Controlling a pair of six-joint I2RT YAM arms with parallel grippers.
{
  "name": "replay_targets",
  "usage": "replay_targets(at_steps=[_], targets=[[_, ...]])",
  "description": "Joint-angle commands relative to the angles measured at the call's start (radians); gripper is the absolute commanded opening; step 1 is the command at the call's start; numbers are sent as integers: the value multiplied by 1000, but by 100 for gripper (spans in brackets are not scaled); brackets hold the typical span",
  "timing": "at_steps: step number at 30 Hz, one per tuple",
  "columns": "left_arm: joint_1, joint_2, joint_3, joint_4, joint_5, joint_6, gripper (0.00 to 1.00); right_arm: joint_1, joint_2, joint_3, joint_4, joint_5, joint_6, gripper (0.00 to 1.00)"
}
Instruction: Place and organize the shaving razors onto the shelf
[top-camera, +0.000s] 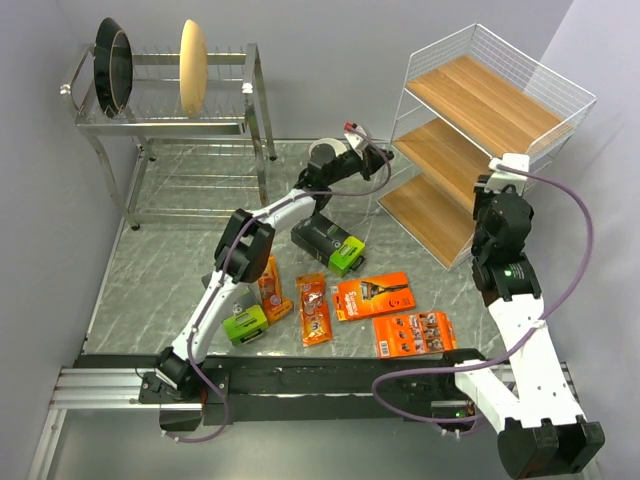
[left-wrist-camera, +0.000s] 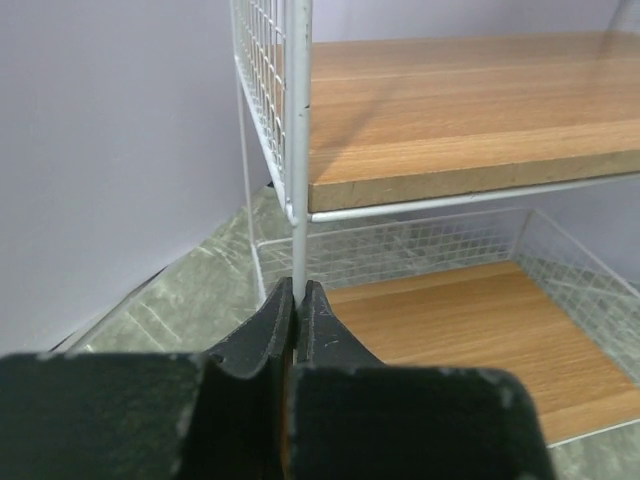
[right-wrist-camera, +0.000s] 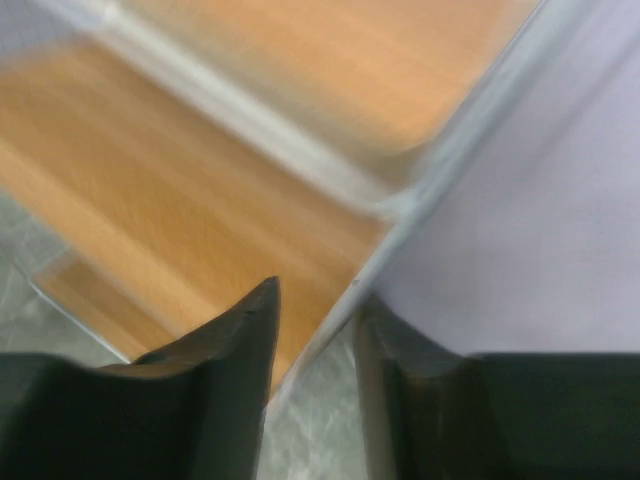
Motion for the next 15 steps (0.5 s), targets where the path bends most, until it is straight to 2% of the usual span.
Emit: replay_targets(at_steps=[1,2,4,7,9,10,12,13,15], targets=[[14,-154,-140,22,-31,-71,1,-4,-40,50,-232,-15,-86,61],[17,-177,-169,19,-44,-77,1,-3,-67,61,-255,-11,-77,67],[28,-243,-242,12,-65,-97,1,-3,-98,84,-319,8,-63,69],[37,-302,-295,-23,-77,-128,1,-3,-155,96,-395,13,-52,69],[39,-334,-324,-69,-100,-126,1,-3,-187,75,-422,-18,-58,65],[39,-346,-338,-83,-111,-129,1,-3,-193,61,-422,-27,-66,55],[37,-377,-374,-124,-125,-140,1,-3,-197,26,-400,-46,-66,42],[37,-391,-386,-141,-134,-142,1,-4,-189,15,-389,-50,-71,30],[39,-440,-445,-168,-163,-151,1,-3,-154,-11,-329,-55,-81,19]])
